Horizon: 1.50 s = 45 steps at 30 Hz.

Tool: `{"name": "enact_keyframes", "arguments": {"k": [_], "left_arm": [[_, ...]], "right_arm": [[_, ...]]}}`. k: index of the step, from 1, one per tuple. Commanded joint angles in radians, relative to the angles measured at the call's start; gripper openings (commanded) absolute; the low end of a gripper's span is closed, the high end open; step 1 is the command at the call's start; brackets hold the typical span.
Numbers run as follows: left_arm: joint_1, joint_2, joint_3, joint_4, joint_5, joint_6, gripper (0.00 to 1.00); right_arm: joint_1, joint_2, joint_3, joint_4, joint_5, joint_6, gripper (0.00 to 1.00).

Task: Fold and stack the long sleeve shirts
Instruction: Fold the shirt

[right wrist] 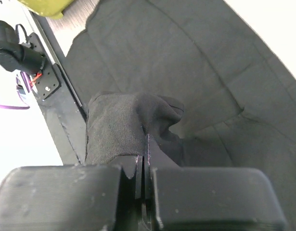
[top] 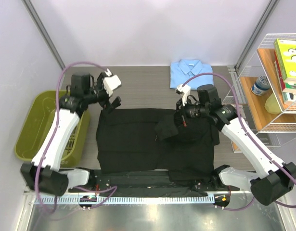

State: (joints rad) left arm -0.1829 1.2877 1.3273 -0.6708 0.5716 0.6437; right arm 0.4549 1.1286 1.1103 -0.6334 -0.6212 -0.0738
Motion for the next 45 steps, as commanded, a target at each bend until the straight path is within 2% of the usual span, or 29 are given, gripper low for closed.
{"name": "enact_keyframes", "arguments": {"k": [1, 3, 4, 5, 7, 8, 10, 12, 16, 21, 27, 31, 34, 38, 42, 45], "left_arm": [[-0.174, -0.154, -0.141, 0.194, -0.139, -0.03, 1.0], [-0.275, -0.18, -0.172, 0.195, -0.188, -0.053, 1.0], [-0.312, -0.185, -0.178, 0.204, -0.219, -0.126, 1.0], [-0.385, -0.194, -0.204, 0.277, -0.343, -0.181, 1.0], [-0.452, -0.191, -0.232, 0.327, -0.423, -0.245, 1.0], [-0.525, -0.182, -0.24, 0.365, -0.473, -0.246, 1.0], [-0.598, -0.162, -0.26, 0.411, -0.623, -0.251, 1.0], [-0.67, -0.136, -0.263, 0.457, -0.673, -0.272, 1.0], [-0.768, -0.125, -0.313, 0.554, -0.662, -0.277, 1.0], [-0.81, -0.082, -0.33, 0.612, -0.668, -0.271, 1.0], [-0.811, -0.007, -0.313, 0.666, -0.628, -0.247, 1.0], [-0.811, 0.027, -0.313, 0.729, -0.658, -0.23, 1.0], [-0.813, 0.041, -0.321, 0.763, -0.667, -0.2, 0.92], [-0.813, 0.027, -0.313, 0.777, -0.765, -0.197, 0.54], [-0.811, -0.02, -0.301, 0.688, -0.766, -0.179, 0.45], [-0.81, -0.059, -0.293, 0.605, -0.747, -0.176, 0.46]], "right_arm": [[-0.004, 0.023, -0.015, 0.103, -0.018, 0.061, 0.01], [-0.016, 0.061, -0.015, 0.142, -0.061, 0.104, 0.01], [-0.022, 0.074, -0.017, 0.165, -0.081, 0.177, 0.01], [-0.038, 0.1, -0.021, 0.216, -0.1, 0.21, 0.01], [-0.045, 0.123, -0.017, 0.262, -0.135, 0.267, 0.01], [-0.05, 0.135, 0.0, 0.262, -0.14, 0.27, 0.01], [-0.059, 0.172, 0.017, 0.267, -0.158, 0.287, 0.01], [-0.082, 0.218, 0.04, 0.274, -0.193, 0.322, 0.01], [-0.108, 0.28, 0.069, 0.342, -0.284, 0.422, 0.01], [-0.113, 0.278, 0.056, 0.362, -0.31, 0.445, 0.01], [-0.117, 0.26, 0.036, 0.363, -0.354, 0.437, 0.01], [-0.122, 0.247, 0.028, 0.365, -0.37, 0.43, 0.01], [-0.124, 0.253, 0.034, 0.365, -0.391, 0.436, 0.01], [-0.134, 0.25, 0.028, 0.351, -0.394, 0.41, 0.01], [-0.14, 0.247, 0.025, 0.319, -0.393, 0.364, 0.01], [-0.142, 0.241, 0.034, 0.265, -0.376, 0.286, 0.01]]}}
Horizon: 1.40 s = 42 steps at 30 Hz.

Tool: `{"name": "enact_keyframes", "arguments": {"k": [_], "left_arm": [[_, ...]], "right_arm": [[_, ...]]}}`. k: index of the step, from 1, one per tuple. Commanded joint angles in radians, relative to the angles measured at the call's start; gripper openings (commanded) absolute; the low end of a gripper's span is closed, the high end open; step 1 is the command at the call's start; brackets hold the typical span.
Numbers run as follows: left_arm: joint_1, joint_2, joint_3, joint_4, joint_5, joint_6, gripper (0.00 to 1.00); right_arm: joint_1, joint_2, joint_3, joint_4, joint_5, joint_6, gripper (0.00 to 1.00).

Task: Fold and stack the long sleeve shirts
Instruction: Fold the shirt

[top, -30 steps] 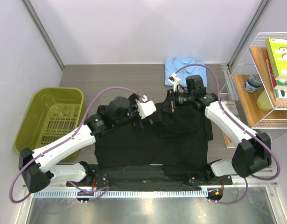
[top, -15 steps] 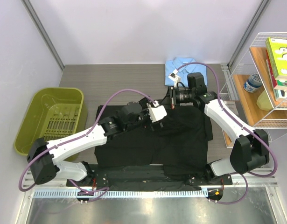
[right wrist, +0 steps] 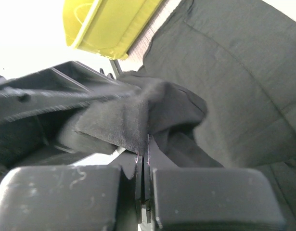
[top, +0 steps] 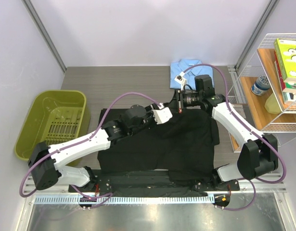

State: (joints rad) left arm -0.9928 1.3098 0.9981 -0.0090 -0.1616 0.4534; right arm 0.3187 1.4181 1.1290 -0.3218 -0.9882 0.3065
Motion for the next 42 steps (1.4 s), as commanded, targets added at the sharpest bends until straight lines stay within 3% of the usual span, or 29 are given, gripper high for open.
{"name": "enact_keyframes", "arguments": {"k": [1, 3, 8, 11, 13, 16, 18, 21, 22, 25, 30, 33, 34, 37, 38, 40, 42], "left_arm": [[0.0, -0.093, 0.036, -0.08, -0.006, 0.011, 0.5], [-0.001, -0.118, 0.036, -0.13, 0.028, 0.011, 0.54], [0.0, -0.138, 0.031, -0.14, 0.054, 0.005, 0.52], [0.002, -0.112, 0.048, -0.138, 0.037, -0.019, 0.45], [0.005, -0.09, 0.065, -0.135, 0.034, -0.038, 0.34], [0.006, -0.067, 0.079, -0.131, 0.027, -0.064, 0.3], [0.013, -0.06, 0.083, -0.126, 0.011, -0.09, 0.31], [0.031, -0.05, 0.102, -0.15, 0.028, -0.116, 0.43], [0.036, -0.049, 0.106, -0.155, 0.037, -0.136, 0.51], [0.052, -0.046, 0.103, -0.149, 0.082, -0.174, 0.58], [0.06, -0.018, 0.102, -0.132, 0.083, -0.157, 0.57], [0.066, -0.024, 0.106, -0.14, 0.1, -0.09, 0.45], [0.066, -0.032, 0.12, -0.155, 0.141, -0.072, 0.28], [0.068, -0.072, 0.163, -0.282, 0.27, 0.01, 0.0], [0.066, -0.084, 0.172, -0.323, 0.293, 0.028, 0.0], [0.068, -0.098, 0.217, -0.469, 0.352, 0.065, 0.0], [0.066, -0.093, 0.278, -0.57, 0.451, 0.096, 0.0]], "right_arm": [[-0.007, -0.05, 0.015, -0.055, -0.001, -0.108, 0.01], [-0.012, -0.051, 0.015, -0.071, -0.001, -0.132, 0.01], [-0.009, -0.048, 0.025, -0.099, -0.003, -0.162, 0.01], [-0.009, -0.053, 0.029, -0.103, -0.02, -0.17, 0.01], [-0.009, -0.059, 0.029, -0.106, -0.03, -0.191, 0.01], [-0.007, -0.079, 0.023, -0.123, -0.047, -0.246, 0.01], [-0.001, -0.096, 0.026, -0.173, -0.044, -0.297, 0.01], [0.008, -0.114, 0.026, -0.23, -0.037, -0.389, 0.01], [0.008, -0.119, 0.025, -0.238, -0.038, -0.4, 0.01], [0.013, -0.128, 0.025, -0.264, -0.046, -0.441, 0.01], [0.019, -0.136, 0.029, -0.298, -0.052, -0.481, 0.01], [0.019, -0.139, 0.028, -0.318, -0.041, -0.501, 0.01], [0.019, -0.14, 0.028, -0.319, -0.033, -0.503, 0.01], [0.02, -0.137, 0.032, -0.335, -0.003, -0.52, 0.03], [0.019, -0.137, 0.035, -0.339, 0.012, -0.526, 0.1], [0.017, -0.136, 0.037, -0.356, 0.023, -0.547, 0.13], [0.019, -0.139, 0.044, -0.371, 0.048, -0.56, 0.35]]}}
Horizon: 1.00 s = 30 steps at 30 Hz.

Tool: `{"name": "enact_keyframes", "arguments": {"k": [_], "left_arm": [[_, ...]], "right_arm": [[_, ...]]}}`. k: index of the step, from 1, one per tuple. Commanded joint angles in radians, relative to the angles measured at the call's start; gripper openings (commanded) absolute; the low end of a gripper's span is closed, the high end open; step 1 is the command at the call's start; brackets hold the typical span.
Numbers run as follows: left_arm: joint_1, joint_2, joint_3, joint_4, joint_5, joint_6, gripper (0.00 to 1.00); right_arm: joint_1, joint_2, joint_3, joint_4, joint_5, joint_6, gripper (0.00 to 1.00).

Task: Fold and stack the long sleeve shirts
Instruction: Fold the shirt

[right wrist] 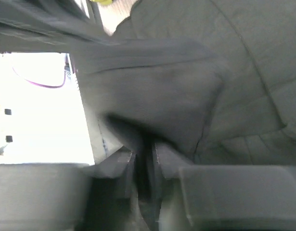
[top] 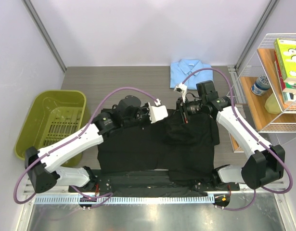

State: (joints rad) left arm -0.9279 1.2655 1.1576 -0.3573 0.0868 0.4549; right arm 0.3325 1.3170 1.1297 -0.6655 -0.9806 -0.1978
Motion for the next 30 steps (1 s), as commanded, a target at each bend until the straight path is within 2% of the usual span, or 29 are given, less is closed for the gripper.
{"name": "enact_keyframes", "arguments": {"k": [1, 2, 3, 6, 7, 9, 11, 12, 15, 18, 19, 22, 30], "left_arm": [[0.003, -0.037, 0.14, -0.317, 0.232, 0.094, 0.0], [0.003, -0.031, 0.161, -0.362, 0.307, 0.097, 0.0], [0.003, -0.02, 0.204, -0.406, 0.335, 0.093, 0.0], [0.004, 0.012, 0.278, -0.528, 0.386, 0.085, 0.0], [0.012, 0.023, 0.299, -0.555, 0.39, 0.096, 0.0], [0.03, 0.064, 0.394, -0.661, 0.45, 0.102, 0.0], [0.035, 0.139, 0.488, -0.777, 0.465, 0.137, 0.0], [0.035, 0.167, 0.579, -0.88, 0.481, 0.14, 0.0], [0.041, 0.262, 0.704, -1.026, 0.524, 0.146, 0.0], [0.063, 0.334, 0.755, -1.072, 0.56, 0.136, 0.0], [0.09, 0.353, 0.761, -1.071, 0.571, 0.119, 0.0], [0.184, 0.417, 0.769, -1.062, 0.567, 0.044, 0.0], [0.441, 0.603, 0.771, -1.068, 0.587, -0.038, 0.0]], "right_arm": [[0.004, -0.038, 0.05, -0.064, 0.052, -0.083, 0.46], [0.002, -0.039, 0.065, -0.091, 0.081, -0.107, 0.55], [-0.001, -0.039, 0.074, -0.117, 0.098, -0.126, 0.59], [-0.03, -0.041, 0.131, -0.271, 0.147, -0.268, 0.81], [-0.042, -0.039, 0.149, -0.37, 0.154, -0.323, 0.89], [-0.114, -0.027, 0.199, -0.443, 0.155, -0.423, 0.91], [-0.185, -0.012, 0.241, -0.529, 0.14, -0.498, 0.97], [-0.235, -0.001, 0.249, -0.545, 0.141, -0.508, 1.0], [-0.276, 0.066, 0.246, -0.548, 0.149, -0.517, 1.0], [-0.277, 0.165, 0.243, -0.52, 0.126, -0.502, 0.96], [-0.276, 0.212, 0.245, -0.504, 0.131, -0.502, 0.92], [-0.279, 0.274, 0.248, -0.473, 0.171, -0.517, 0.87], [-0.294, 0.409, 0.266, -0.447, 0.284, -0.563, 0.82]]}}
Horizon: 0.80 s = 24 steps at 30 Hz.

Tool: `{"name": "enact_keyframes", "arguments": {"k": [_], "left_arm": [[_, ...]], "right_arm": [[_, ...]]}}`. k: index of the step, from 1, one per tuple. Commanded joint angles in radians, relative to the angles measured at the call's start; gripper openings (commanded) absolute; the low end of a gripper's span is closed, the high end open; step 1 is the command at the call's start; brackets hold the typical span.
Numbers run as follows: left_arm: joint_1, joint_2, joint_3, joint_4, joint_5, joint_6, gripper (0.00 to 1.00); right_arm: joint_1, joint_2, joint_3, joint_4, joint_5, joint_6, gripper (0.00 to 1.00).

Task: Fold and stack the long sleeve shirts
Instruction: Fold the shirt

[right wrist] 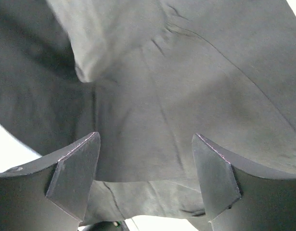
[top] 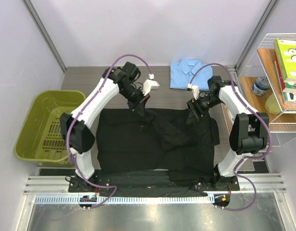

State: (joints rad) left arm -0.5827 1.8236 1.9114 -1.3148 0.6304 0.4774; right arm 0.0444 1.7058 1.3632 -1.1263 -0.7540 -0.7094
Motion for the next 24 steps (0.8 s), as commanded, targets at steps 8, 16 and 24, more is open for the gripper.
{"name": "enact_keyframes", "arguments": {"k": [8, 16, 24], "left_arm": [[0.254, 0.232, 0.035, -0.167, 0.109, -0.079, 0.0], [0.386, 0.335, 0.054, -0.262, 0.109, -0.073, 0.0], [0.469, 0.373, 0.043, -0.31, 0.1, -0.068, 0.04]], "right_arm": [[-0.028, 0.075, 0.086, -0.033, 0.099, -0.104, 0.78], [-0.028, 0.115, 0.108, -0.03, 0.143, -0.11, 0.75], [-0.028, 0.164, 0.149, -0.017, 0.156, -0.085, 0.71]]}}
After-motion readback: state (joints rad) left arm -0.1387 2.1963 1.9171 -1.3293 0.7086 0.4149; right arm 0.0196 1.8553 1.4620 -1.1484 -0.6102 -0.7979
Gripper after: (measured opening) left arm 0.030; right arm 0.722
